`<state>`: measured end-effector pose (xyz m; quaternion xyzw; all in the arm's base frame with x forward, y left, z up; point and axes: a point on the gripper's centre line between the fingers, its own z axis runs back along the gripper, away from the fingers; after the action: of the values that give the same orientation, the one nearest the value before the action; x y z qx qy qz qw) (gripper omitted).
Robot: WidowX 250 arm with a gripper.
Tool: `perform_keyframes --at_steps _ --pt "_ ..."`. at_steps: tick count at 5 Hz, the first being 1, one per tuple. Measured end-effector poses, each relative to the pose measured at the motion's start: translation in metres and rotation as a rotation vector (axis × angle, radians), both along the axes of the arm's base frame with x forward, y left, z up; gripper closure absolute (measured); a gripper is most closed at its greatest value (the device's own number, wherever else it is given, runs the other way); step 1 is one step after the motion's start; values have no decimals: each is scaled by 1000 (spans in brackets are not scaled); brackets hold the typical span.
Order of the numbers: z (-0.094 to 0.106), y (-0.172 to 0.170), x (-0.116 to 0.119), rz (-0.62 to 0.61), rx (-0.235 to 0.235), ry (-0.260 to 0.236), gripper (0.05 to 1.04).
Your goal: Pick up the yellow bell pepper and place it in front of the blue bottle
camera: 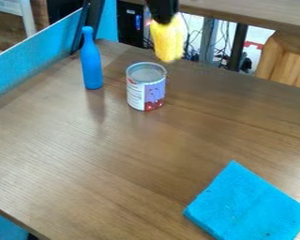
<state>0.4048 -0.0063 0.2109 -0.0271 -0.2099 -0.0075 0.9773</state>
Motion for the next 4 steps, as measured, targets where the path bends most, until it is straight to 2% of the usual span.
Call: perform_keyframes --at_steps 1,2,3,4 --pt "29 34 -22 93 -57 -25 966" --pt "29 62 -56 187 -80 15 966" --pt "19 81 -81 254 -85 61 966" --pt "-8 90 -96 281 -89 106 966"
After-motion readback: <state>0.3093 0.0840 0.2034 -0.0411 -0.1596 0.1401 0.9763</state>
